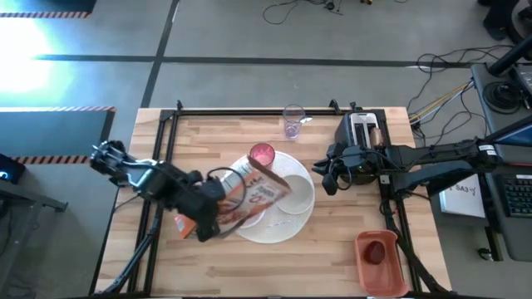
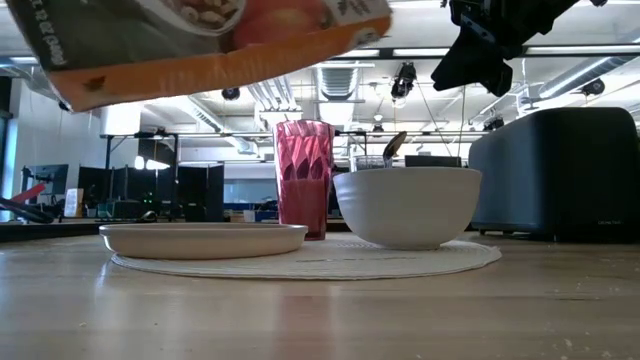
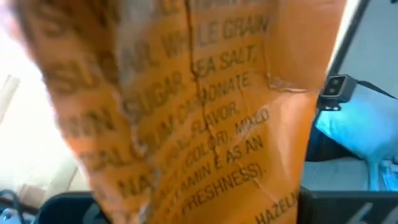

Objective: Arrange a breakfast setting
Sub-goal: Pour the cereal from the cereal box into the white bowl

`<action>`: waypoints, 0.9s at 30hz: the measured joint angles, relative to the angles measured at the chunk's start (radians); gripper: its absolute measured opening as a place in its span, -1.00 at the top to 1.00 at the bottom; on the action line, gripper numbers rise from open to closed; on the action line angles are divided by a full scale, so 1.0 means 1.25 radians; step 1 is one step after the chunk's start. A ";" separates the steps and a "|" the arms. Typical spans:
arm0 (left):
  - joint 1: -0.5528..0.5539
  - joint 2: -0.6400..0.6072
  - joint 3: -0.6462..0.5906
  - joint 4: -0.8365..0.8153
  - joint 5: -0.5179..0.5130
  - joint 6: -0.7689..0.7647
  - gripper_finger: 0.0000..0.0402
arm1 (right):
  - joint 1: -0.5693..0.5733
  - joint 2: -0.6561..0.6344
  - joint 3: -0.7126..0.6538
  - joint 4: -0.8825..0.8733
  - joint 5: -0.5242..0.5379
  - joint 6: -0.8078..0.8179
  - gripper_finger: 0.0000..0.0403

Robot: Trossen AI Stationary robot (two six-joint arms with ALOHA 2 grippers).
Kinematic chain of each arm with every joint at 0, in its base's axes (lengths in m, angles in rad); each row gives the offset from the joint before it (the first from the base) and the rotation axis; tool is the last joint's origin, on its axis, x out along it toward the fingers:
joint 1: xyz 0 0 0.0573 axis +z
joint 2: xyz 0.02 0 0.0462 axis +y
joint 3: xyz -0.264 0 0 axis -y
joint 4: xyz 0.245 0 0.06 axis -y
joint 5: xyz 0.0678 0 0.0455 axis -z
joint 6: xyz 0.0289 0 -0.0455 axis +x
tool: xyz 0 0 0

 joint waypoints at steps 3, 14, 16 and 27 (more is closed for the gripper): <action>0.033 0.042 0.055 0.001 0.048 0.042 0.91 | 0.000 0.000 0.000 0.000 0.000 0.000 0.59; 0.116 0.098 0.124 0.000 0.185 0.052 0.91 | 0.000 0.000 0.000 0.000 0.000 0.000 0.59; 0.128 0.102 0.124 0.000 0.204 0.046 0.91 | 0.000 0.000 0.000 0.000 0.000 0.000 0.59; 0.233 0.131 0.124 0.000 0.395 0.001 0.91 | 0.000 0.000 0.000 0.000 0.000 0.000 0.59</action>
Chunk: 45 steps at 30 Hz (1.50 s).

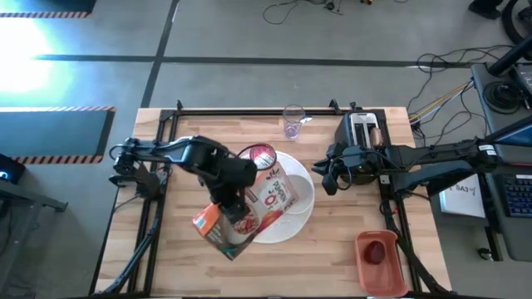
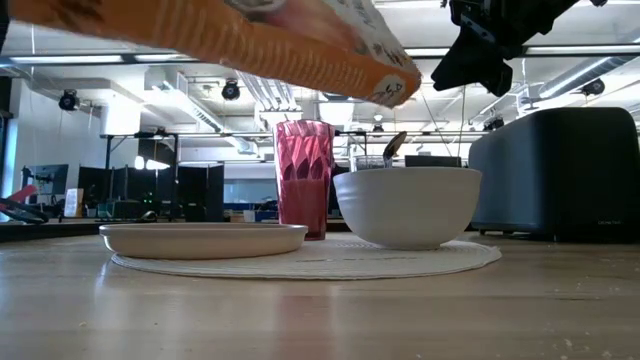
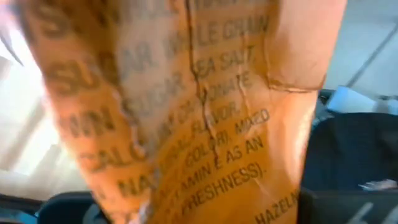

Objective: Arrange a breakfast setting
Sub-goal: Pour the cereal from the cereal box into the white bowl

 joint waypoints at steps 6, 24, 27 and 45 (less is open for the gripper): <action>0.065 0.006 0.000 0.000 0.093 -0.024 0.91 | 0.000 0.000 0.000 0.000 0.000 0.000 0.59; 0.183 0.024 -0.005 0.000 0.287 -0.098 0.91 | 0.000 0.000 0.000 0.000 0.000 0.000 0.59; 0.198 0.041 -0.003 0.000 0.328 -0.111 0.91 | 0.000 0.000 0.000 0.000 0.000 0.000 0.59; 0.225 0.116 0.085 0.000 0.426 -0.154 0.91 | 0.000 0.000 0.000 0.000 0.000 0.000 0.59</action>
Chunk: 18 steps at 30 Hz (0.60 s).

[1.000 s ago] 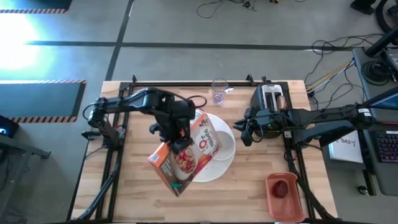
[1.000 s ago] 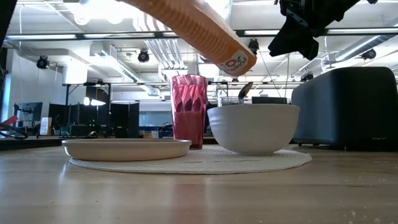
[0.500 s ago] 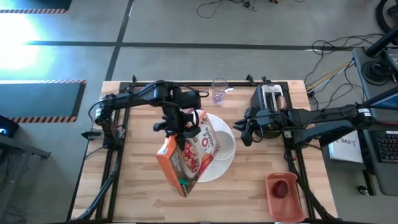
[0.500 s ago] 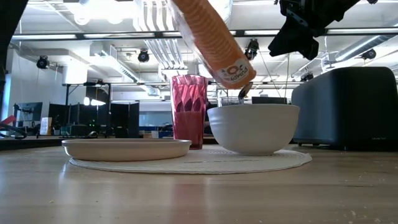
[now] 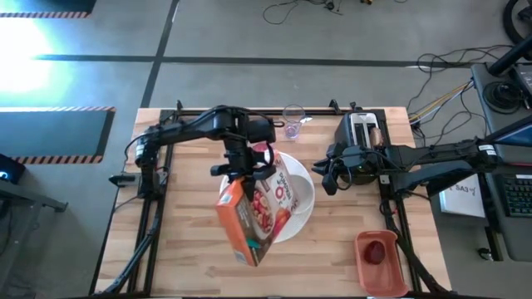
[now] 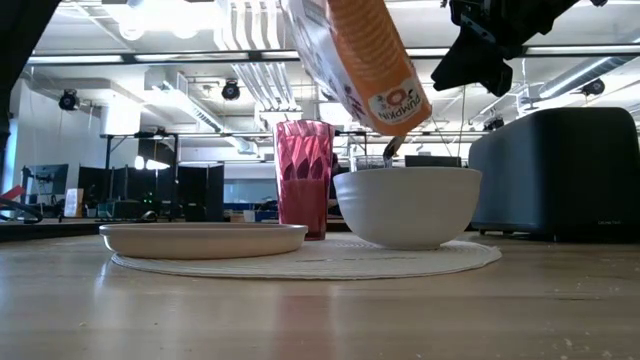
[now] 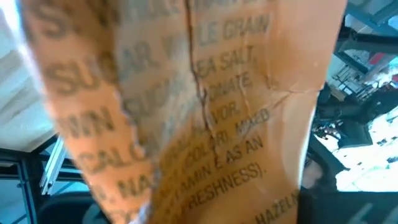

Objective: Arrange a breakfast setting
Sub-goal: Pour the cereal from the cereal box into the white bowl

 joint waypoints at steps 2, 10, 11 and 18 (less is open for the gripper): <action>0.003 0.000 -0.001 0.000 0.003 -0.003 0.91 | 0.000 0.000 0.000 0.000 0.000 0.000 0.59; 0.027 -0.005 -0.001 0.001 -0.017 -0.023 0.91 | 0.000 0.000 0.000 0.000 0.000 0.000 0.59; 0.025 -0.004 -0.001 0.000 -0.016 -0.023 0.91 | 0.000 0.000 0.000 0.000 0.000 0.000 0.59; 0.031 -0.003 -0.001 0.000 -0.003 -0.026 0.91 | 0.000 0.000 0.000 0.000 0.000 0.000 0.59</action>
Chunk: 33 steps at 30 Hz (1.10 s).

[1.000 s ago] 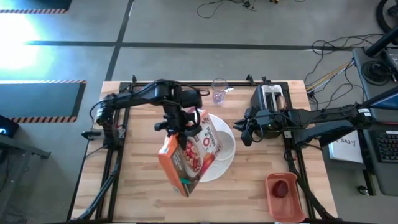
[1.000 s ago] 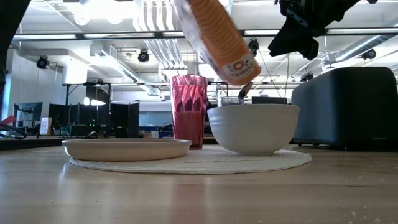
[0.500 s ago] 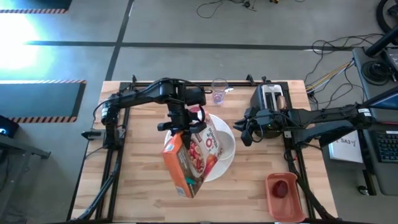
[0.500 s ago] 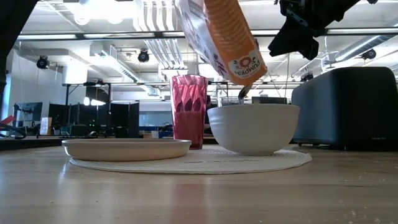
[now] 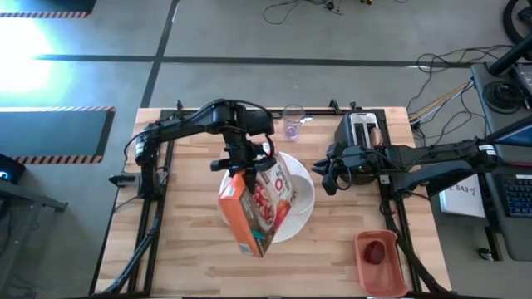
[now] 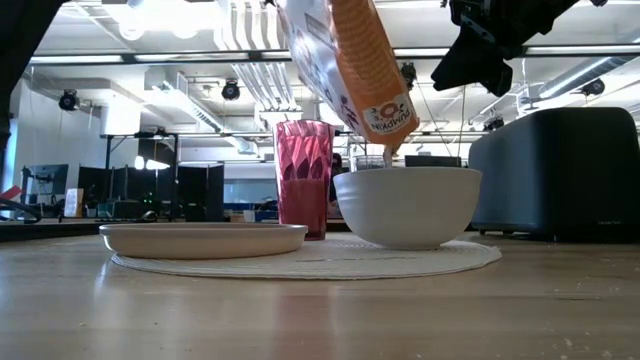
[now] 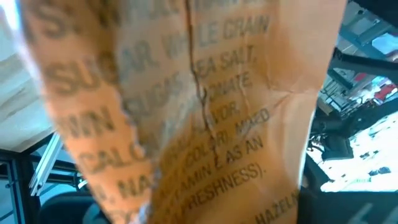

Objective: Arrange a breakfast setting
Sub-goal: Pour the cereal from the cereal box into the white bowl

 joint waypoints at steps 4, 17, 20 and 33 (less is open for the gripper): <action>-0.001 0.000 -0.001 0.000 0.001 -0.004 0.89 | 0.000 0.000 0.000 0.000 0.000 0.000 0.59; 0.009 0.000 -0.005 -0.003 0.004 0.002 0.86 | 0.000 0.000 0.000 0.000 0.000 0.000 0.59; 0.010 0.000 -0.005 0.019 0.006 -0.014 0.86 | 0.000 0.000 0.000 0.000 0.000 0.000 0.59; 0.008 0.000 -0.014 -0.001 0.006 -0.023 0.86 | 0.000 0.000 0.000 0.000 0.000 0.000 0.59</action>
